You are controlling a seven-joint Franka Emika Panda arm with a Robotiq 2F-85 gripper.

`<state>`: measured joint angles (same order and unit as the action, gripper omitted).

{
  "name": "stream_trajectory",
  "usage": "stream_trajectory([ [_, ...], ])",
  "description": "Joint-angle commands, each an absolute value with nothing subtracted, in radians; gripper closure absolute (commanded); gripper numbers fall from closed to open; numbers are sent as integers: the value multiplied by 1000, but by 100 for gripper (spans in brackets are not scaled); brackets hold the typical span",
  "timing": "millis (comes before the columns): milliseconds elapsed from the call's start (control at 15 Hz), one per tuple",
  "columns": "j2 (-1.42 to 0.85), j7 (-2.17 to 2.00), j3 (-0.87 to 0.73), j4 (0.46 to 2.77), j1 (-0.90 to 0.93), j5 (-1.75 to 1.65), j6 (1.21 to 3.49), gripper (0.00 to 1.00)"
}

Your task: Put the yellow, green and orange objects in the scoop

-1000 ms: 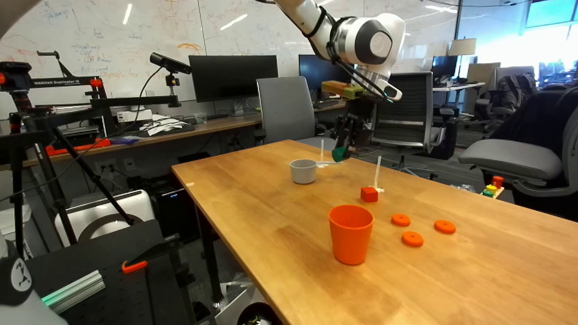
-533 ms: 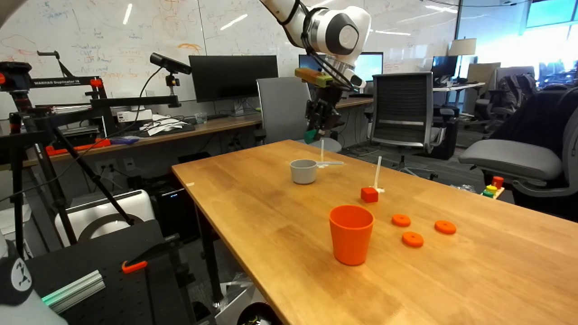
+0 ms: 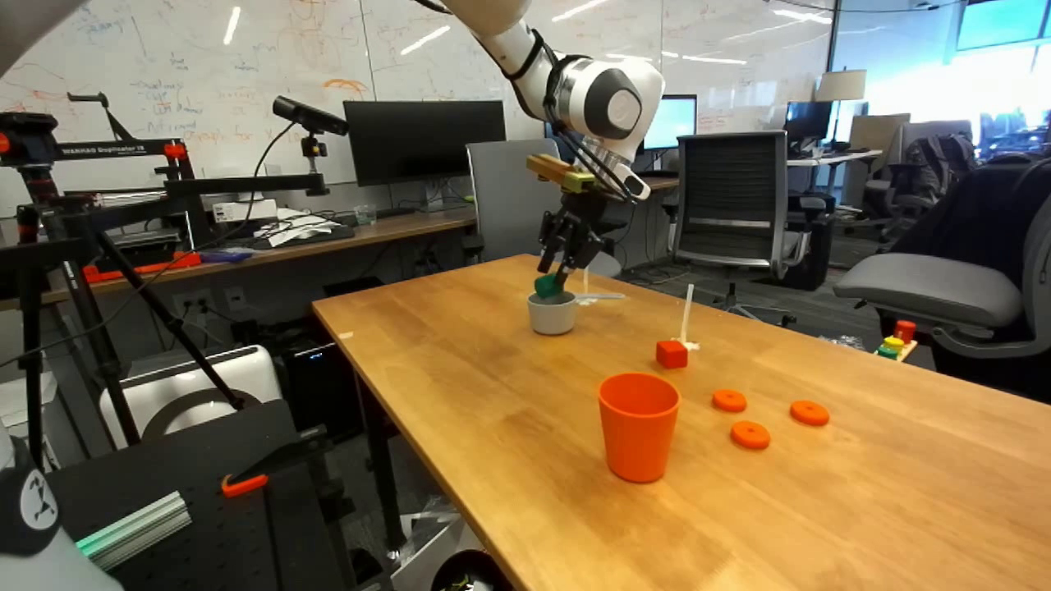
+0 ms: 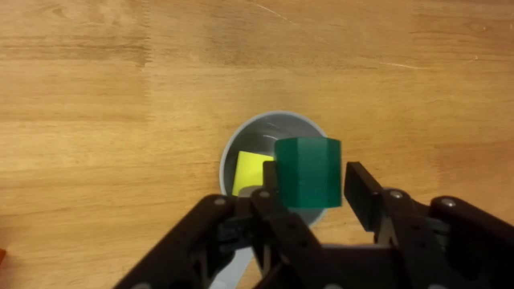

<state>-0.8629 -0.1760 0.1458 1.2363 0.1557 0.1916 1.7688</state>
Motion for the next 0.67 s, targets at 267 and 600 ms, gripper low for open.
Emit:
stream_trajectory([
  [267,-811,-195,96,1255,155,164,1733,0],
  [600,-726,-232,18,1303,127,103,1736,0],
])
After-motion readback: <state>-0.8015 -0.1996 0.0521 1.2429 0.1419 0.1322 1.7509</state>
